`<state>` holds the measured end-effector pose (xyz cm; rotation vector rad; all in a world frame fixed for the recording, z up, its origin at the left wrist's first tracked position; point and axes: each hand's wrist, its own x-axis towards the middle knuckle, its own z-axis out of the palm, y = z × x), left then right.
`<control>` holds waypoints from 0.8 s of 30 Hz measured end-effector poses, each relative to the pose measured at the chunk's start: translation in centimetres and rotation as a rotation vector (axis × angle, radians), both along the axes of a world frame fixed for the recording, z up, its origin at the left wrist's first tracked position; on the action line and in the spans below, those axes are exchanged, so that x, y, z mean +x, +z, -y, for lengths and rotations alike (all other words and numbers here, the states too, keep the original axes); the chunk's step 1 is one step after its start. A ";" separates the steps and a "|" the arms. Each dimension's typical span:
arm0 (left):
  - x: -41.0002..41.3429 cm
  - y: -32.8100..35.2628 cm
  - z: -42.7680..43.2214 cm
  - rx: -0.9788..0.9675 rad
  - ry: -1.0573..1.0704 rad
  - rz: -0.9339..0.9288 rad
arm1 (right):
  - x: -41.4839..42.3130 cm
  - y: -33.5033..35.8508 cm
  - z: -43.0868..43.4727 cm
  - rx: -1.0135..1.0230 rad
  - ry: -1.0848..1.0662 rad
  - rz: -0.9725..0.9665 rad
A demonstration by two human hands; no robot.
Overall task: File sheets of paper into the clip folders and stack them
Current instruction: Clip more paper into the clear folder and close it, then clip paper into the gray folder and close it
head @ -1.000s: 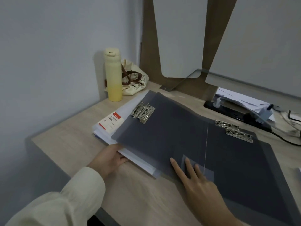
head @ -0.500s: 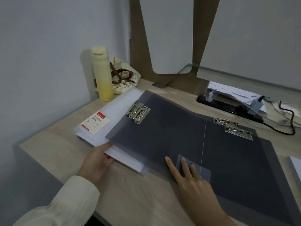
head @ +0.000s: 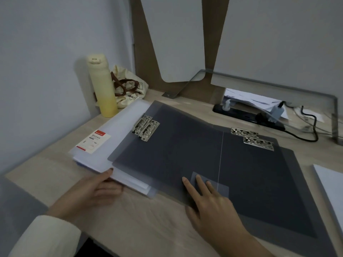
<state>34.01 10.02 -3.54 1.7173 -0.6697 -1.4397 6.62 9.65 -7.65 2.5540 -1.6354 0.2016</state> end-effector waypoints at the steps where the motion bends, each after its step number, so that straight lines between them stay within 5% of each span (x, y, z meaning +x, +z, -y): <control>1: 0.2 0.2 -0.5 -0.001 -0.055 0.113 | -0.2 0.3 0.0 0.045 -0.012 0.012; 5: -0.4 1.2 -1.4 -0.202 -0.191 0.281 | -0.5 1.4 -0.3 0.149 -0.075 0.068; 15: -11.6 3.8 3.5 -0.457 -0.528 0.076 | -5.2 3.4 -1.1 0.200 -0.131 0.484; 24: -28.0 4.7 3.4 -0.479 -0.918 -0.078 | -19.5 5.2 -6.7 0.144 -0.585 0.602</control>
